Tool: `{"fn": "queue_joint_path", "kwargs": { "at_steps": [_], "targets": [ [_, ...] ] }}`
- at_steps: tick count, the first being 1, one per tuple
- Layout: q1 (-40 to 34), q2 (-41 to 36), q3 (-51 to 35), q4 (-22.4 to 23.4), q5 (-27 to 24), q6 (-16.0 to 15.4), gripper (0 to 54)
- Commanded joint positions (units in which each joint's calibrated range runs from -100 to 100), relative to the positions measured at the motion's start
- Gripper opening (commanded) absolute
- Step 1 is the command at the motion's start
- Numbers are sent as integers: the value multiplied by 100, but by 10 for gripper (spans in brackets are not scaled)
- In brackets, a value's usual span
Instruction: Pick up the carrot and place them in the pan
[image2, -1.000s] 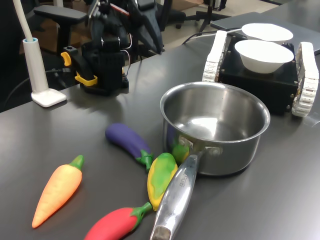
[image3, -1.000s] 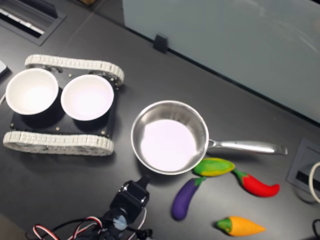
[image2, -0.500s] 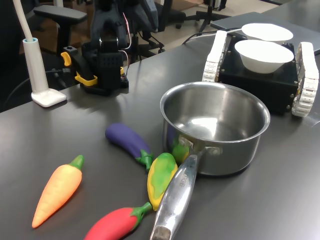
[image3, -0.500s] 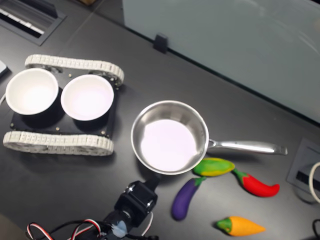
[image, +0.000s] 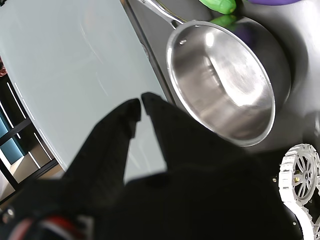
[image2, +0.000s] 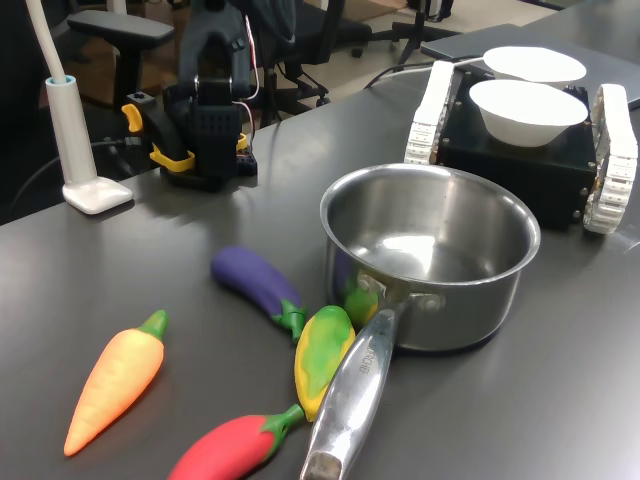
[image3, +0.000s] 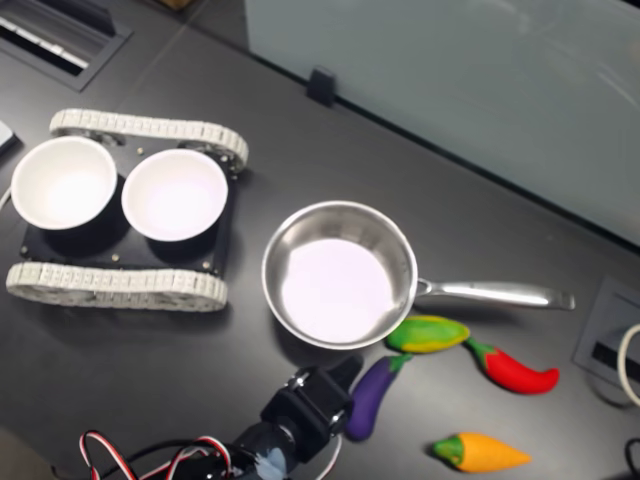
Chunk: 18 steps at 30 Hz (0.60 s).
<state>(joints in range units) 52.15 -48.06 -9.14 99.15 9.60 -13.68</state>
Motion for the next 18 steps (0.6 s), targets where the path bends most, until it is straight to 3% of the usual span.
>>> {"fn": "queue_joint_path", "kwargs": {
  "at_steps": [1, 18],
  "targets": [
    [244, 323, -762, 42, 10, -102, 8],
    [783, 1361, -1753, -111, 73, -111, 13]
  ]
}}
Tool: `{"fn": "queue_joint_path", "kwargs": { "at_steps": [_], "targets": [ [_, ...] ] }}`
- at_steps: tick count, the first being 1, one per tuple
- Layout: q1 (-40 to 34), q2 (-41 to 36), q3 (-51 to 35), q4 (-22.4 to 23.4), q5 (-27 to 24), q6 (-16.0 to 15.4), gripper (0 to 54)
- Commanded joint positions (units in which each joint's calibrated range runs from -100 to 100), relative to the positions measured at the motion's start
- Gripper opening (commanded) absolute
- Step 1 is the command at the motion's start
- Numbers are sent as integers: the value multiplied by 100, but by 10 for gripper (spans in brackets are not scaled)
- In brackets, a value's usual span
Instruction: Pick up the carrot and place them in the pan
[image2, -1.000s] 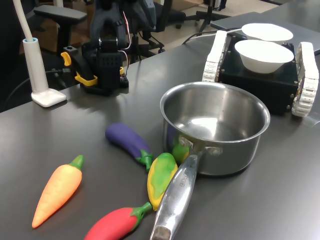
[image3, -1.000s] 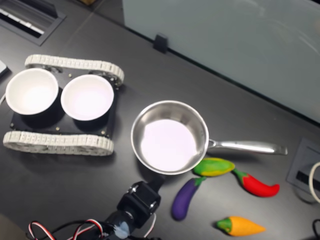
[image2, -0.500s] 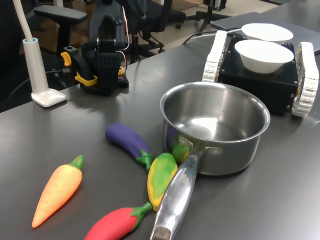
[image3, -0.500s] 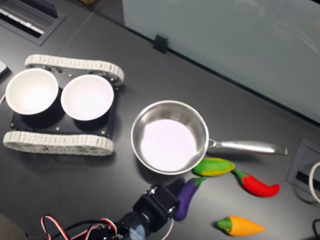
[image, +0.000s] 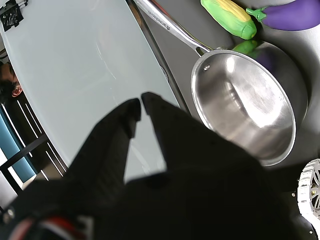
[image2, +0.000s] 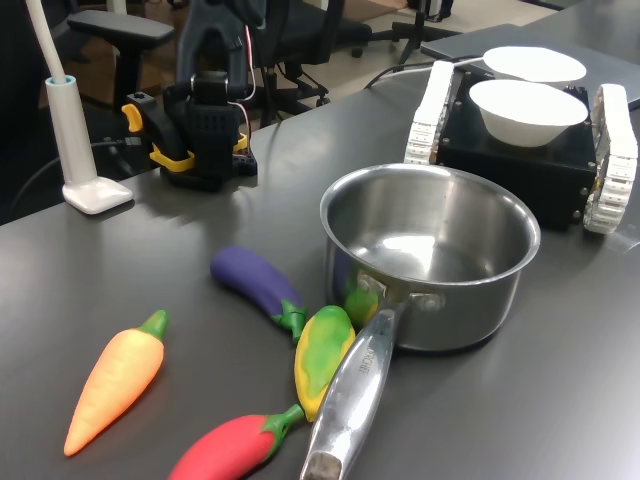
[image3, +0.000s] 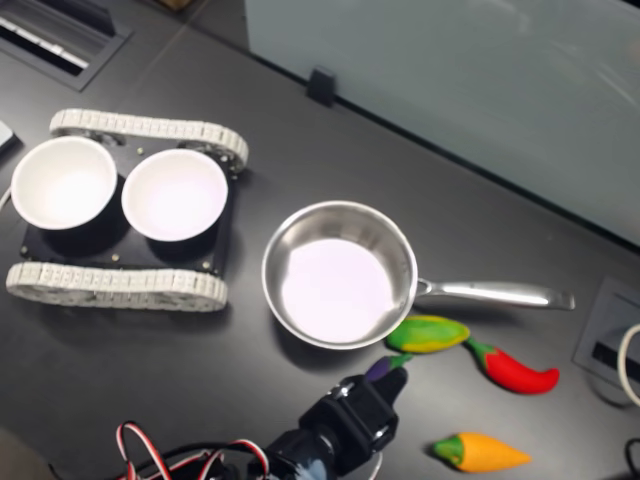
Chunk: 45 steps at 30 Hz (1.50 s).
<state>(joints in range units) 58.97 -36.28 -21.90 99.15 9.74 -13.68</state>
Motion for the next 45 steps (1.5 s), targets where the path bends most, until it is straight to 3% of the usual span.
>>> {"fn": "queue_joint_path", "kwargs": {
  "at_steps": [1, 10, 13, 19, 29, 32, 45],
  "targets": [
    [113, 233, -513, -120, 73, -111, 14],
    [411, 747, -940, -188, 220, -119, 36],
    [869, 933, -1058, -196, 288, -438, 37],
    [1340, 1464, -1331, -239, 415, -657, 46],
    [1741, 2223, -1413, -205, 742, -699, 140],
    [1913, 2375, -1386, -154, 694, -699, 202],
    [2051, 2738, -1295, -103, 1201, -674, 261]
  ]
}}
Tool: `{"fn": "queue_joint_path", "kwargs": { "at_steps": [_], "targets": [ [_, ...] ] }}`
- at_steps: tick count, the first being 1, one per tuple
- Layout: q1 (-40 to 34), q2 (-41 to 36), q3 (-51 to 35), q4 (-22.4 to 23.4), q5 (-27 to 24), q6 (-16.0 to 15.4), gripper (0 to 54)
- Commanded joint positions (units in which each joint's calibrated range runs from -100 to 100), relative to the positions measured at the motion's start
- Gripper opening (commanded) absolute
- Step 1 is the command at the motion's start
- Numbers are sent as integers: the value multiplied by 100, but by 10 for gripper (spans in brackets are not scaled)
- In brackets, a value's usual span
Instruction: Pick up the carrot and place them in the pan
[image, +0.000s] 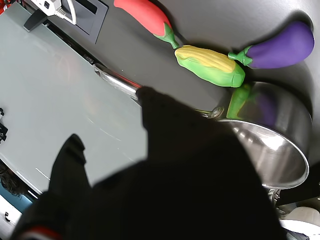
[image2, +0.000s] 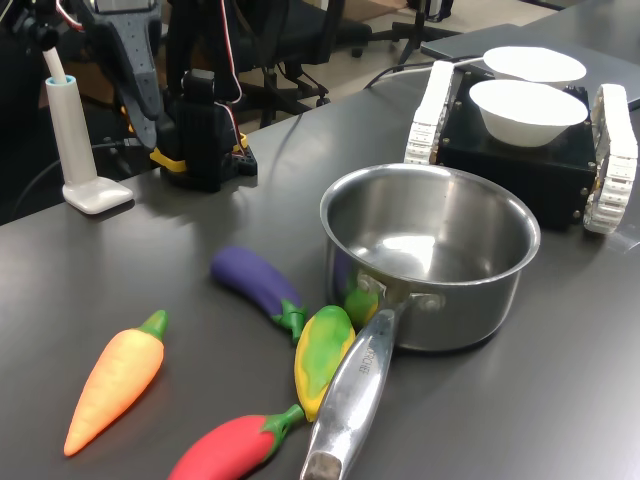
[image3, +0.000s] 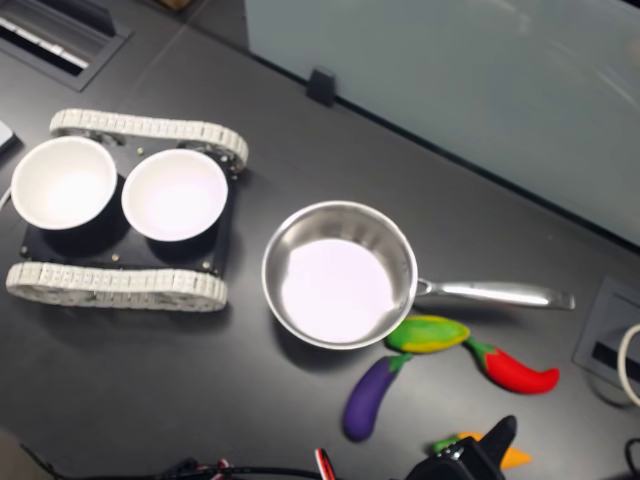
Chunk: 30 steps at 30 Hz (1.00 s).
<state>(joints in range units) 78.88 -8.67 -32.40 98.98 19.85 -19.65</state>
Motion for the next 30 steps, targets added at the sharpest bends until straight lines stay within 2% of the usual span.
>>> {"fn": "queue_joint_path", "kwargs": {
  "at_steps": [1, 7, 21, 30],
  "targets": [
    [48, 2, -236, -86, 205, -77, 267],
    [37, 213, -254, -94, 317, -43, 290],
    [254, 753, -472, -197, 493, -26, 293],
    [254, 1006, -454, -273, 527, 91, 298]
  ]
}}
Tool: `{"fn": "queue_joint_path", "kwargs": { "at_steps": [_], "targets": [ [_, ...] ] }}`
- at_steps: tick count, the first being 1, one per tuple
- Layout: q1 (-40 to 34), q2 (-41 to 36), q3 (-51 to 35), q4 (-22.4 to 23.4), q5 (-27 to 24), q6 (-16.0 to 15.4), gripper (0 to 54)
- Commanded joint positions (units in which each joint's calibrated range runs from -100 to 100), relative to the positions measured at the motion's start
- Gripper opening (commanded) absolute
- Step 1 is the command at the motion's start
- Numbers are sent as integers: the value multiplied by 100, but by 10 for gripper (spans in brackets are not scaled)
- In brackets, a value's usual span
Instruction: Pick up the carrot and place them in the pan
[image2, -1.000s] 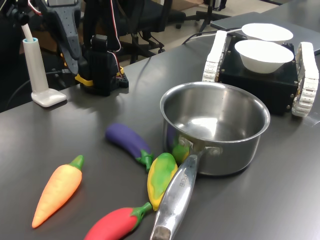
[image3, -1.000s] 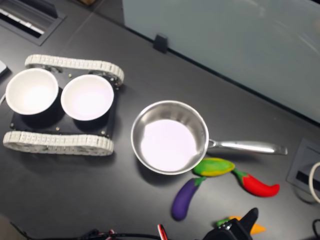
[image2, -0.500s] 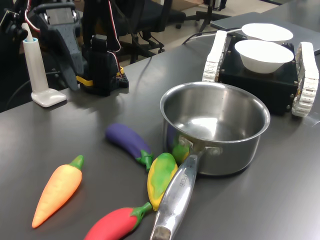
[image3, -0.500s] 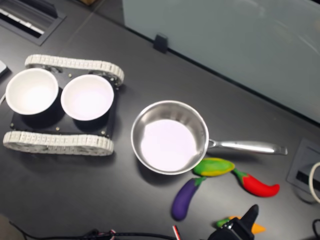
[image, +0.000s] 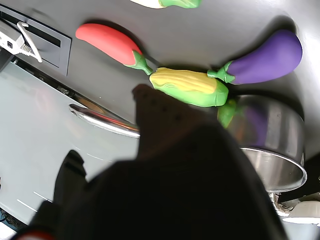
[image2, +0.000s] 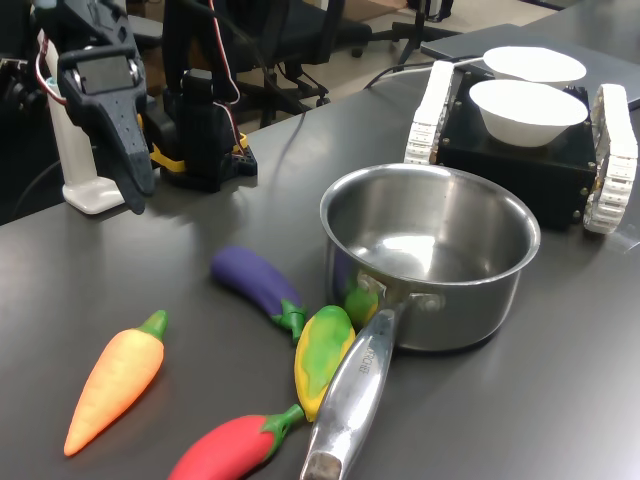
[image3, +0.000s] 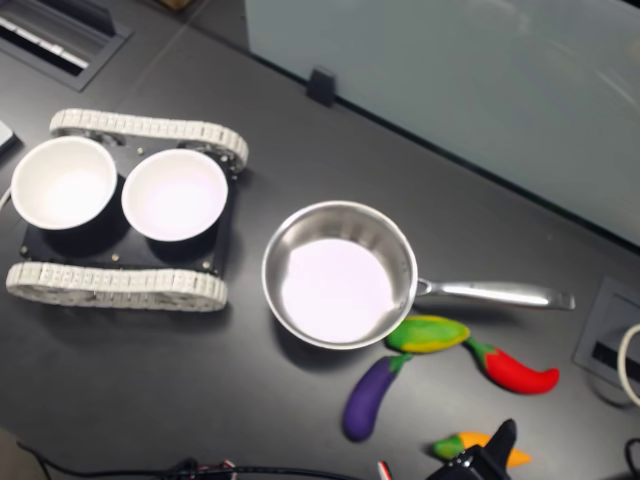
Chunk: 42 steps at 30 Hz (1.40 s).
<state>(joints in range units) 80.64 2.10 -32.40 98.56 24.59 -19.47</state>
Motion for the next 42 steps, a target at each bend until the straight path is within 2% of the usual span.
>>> {"fn": "queue_joint_path", "kwargs": {
  "at_steps": [1, 11, 20, 27, 42],
  "targets": [
    [78, -54, -445, -248, 54, 73, 298],
    [67, 72, -190, -435, 83, 190, 298],
    [262, 325, -100, -521, 313, 241, 294],
    [262, 545, -109, -845, 508, 569, 294],
    [205, 966, -399, -913, 1006, 812, 293]
  ]
}}
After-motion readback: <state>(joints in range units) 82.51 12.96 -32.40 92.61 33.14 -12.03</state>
